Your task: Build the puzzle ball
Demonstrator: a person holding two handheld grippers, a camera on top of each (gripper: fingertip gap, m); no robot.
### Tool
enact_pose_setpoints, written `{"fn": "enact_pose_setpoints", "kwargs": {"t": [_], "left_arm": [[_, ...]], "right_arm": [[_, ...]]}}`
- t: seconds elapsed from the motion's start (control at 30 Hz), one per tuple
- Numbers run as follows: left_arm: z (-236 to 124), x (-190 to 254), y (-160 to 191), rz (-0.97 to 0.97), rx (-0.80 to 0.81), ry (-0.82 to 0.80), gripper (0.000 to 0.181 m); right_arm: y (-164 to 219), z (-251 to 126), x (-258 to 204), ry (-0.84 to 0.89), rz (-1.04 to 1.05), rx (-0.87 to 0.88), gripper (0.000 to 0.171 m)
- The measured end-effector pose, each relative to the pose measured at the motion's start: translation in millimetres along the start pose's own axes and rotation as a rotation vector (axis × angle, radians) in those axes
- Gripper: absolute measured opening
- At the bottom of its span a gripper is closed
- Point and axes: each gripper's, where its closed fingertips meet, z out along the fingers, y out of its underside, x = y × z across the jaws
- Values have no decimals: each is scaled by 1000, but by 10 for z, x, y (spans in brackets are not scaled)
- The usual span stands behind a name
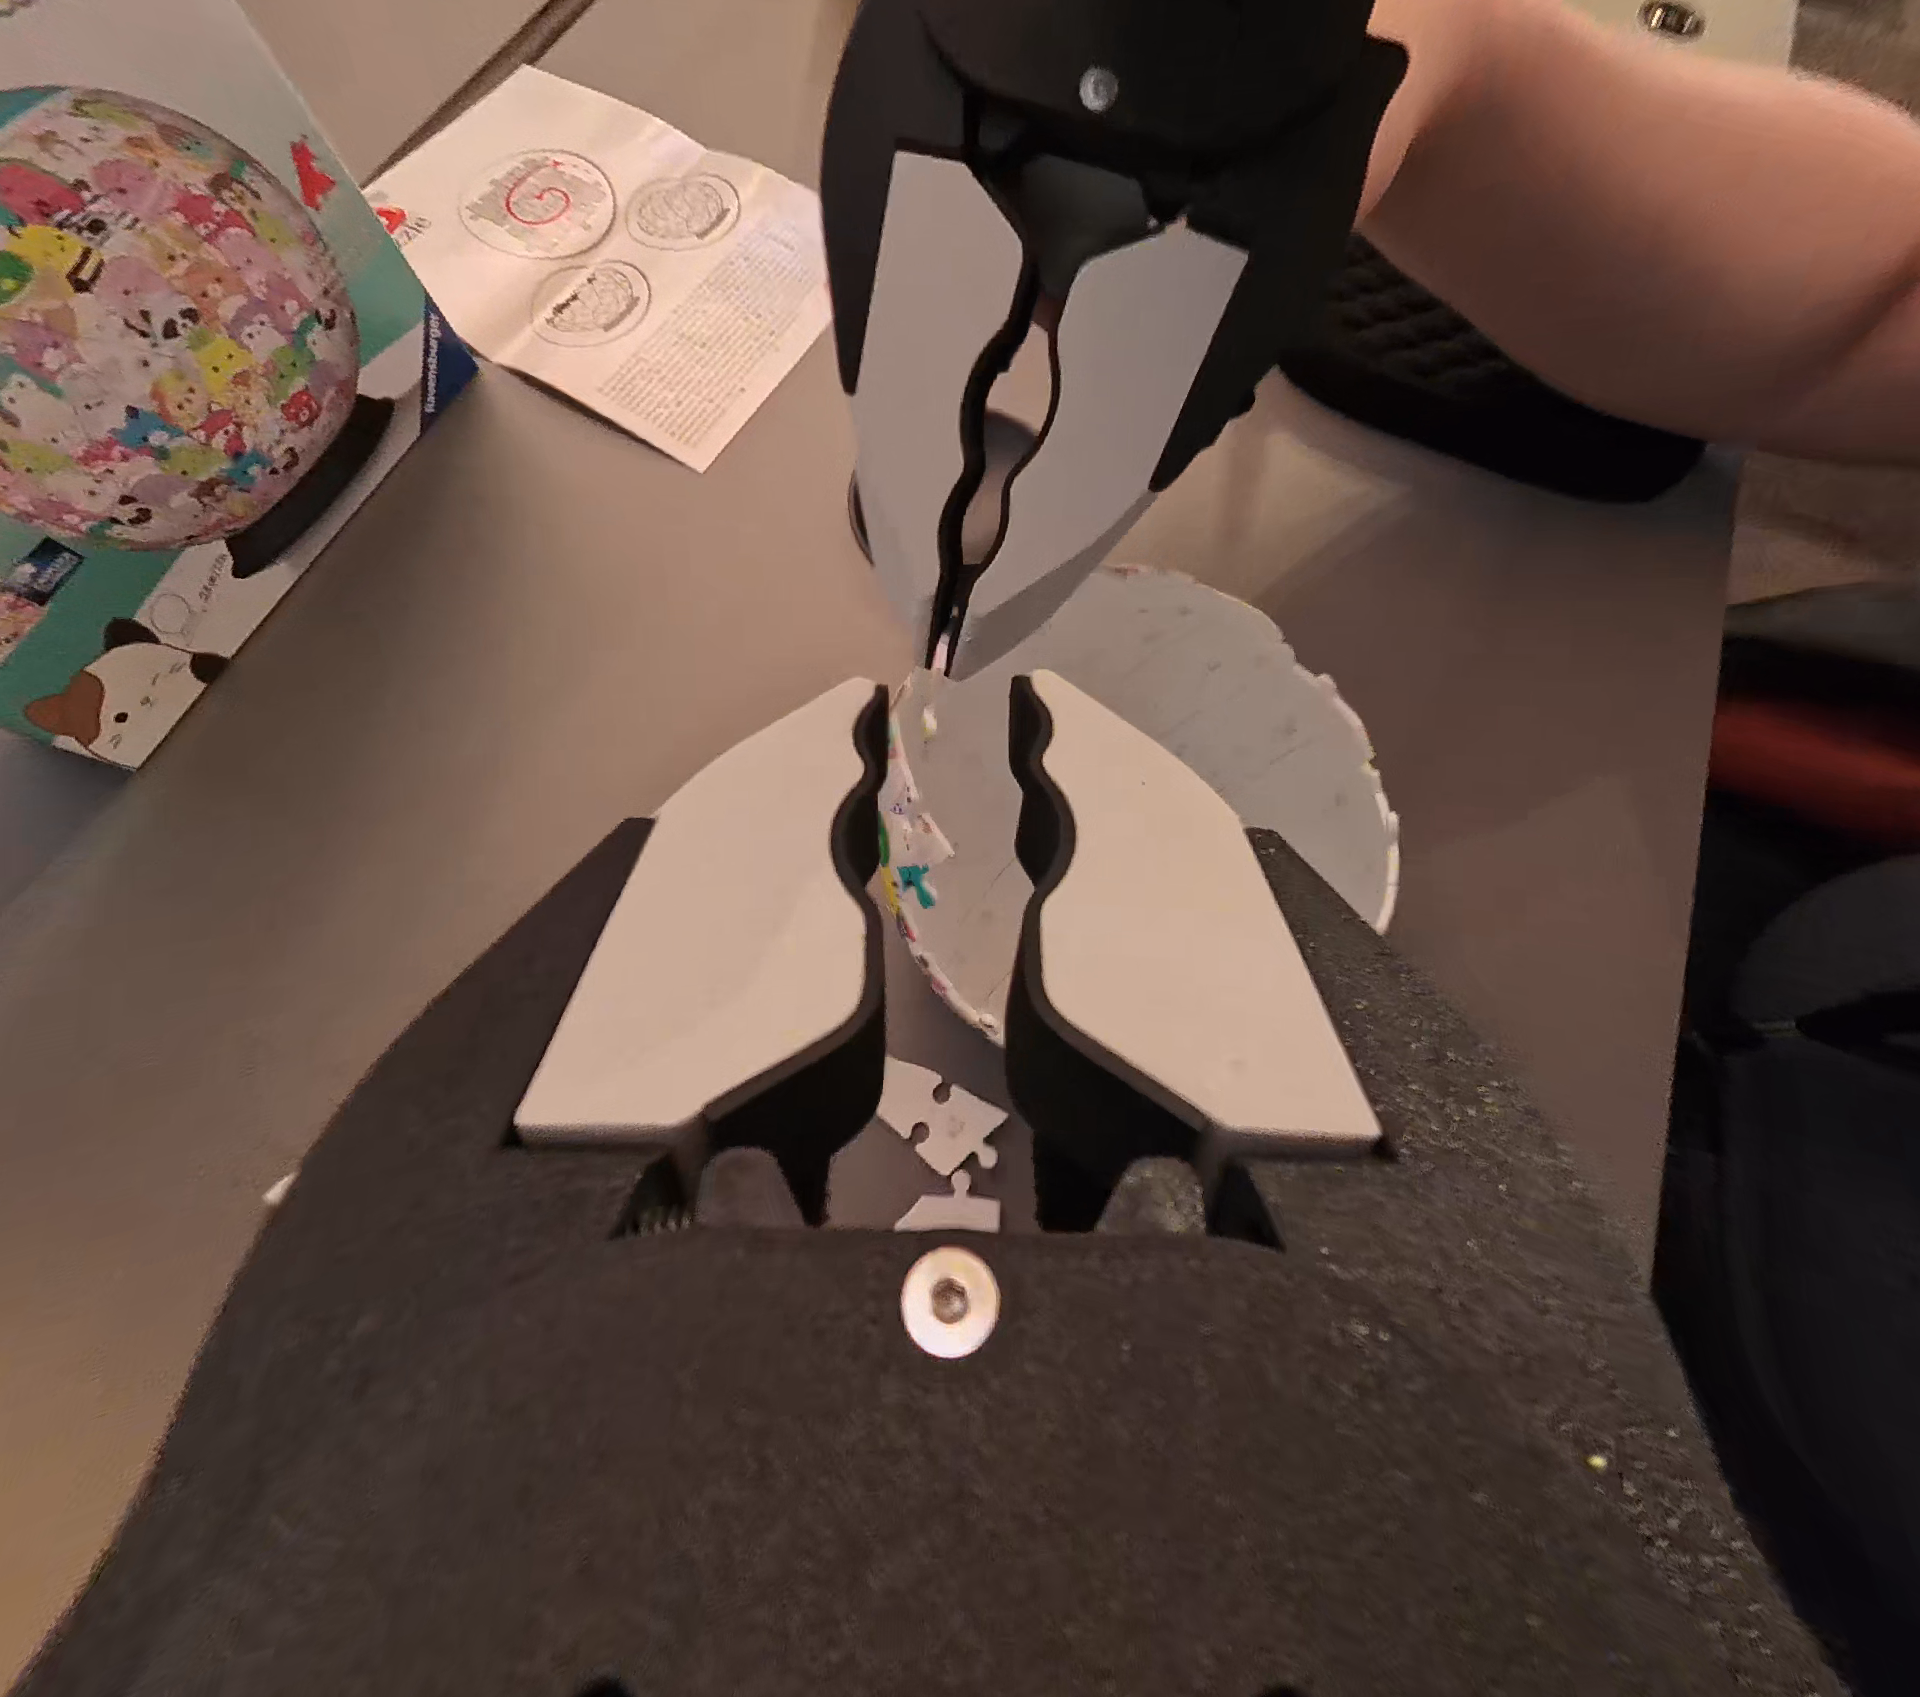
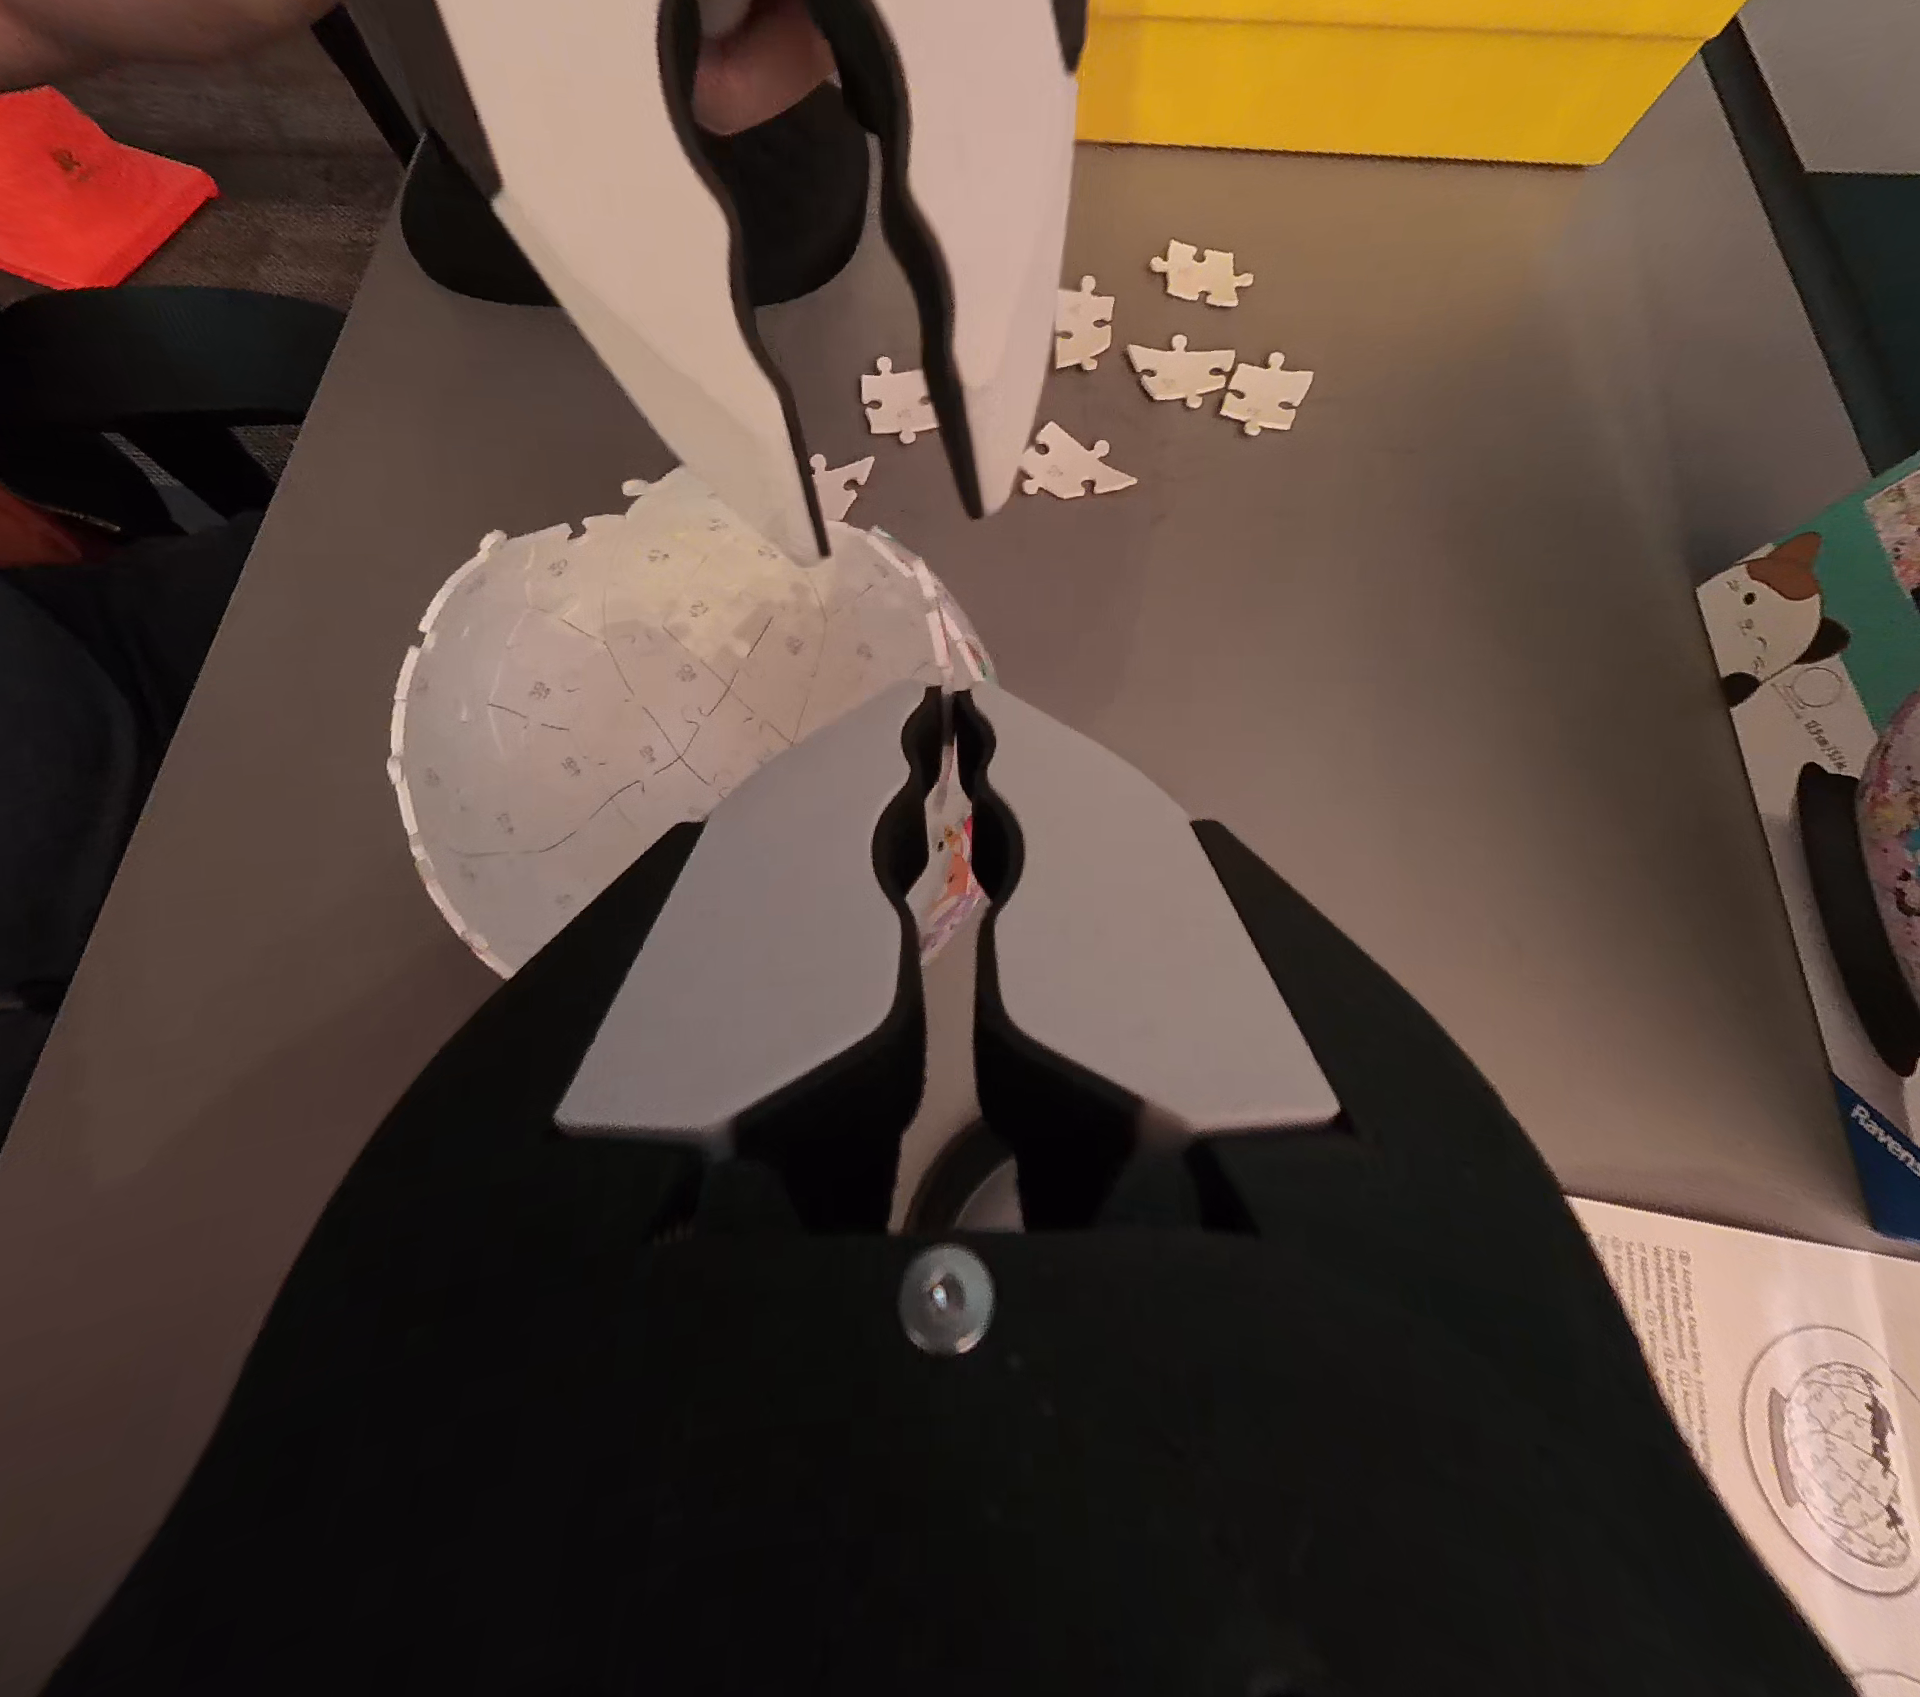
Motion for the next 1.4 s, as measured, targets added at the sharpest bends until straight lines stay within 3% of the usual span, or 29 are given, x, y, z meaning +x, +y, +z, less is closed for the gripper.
{"fn": "enact_pose_setpoints", "kwargs": {"t": [0.47, 0.6, 0.73, 0.8, 0.87, 0.93, 1.1, 1.4], "left_arm": [[158, -51, 201, 127, -183, -34, 18], [188, -50, 205, 163, -196, -40, 3], [205, -46, 222, 188, -214, -41, 3], [224, -69, 268, 188, -253, -57, 17], [247, -90, 297, 207, -274, -72, 14], [270, -58, 292, 219, -266, -56, 4], [286, -59, 271, 212, -260, -60, 9], [272, -47, 218, 228, -249, -69, 2]], "right_arm": [[21, 28, 11, -1, -20, 3, 3], [24, 32, -3, -5, -26, 2, 3], [40, 37, -8, -5, -33, -10, 3], [29, 38, -9, -5, -36, -3, 3], [11, 34, -17, -10, -34, 7, 3], [18, 31, -18, -11, -33, 4, 3], [37, 32, -17, -16, -33, 0, 3], [60, 51, -13, -11, -42, -8, 3]]}}
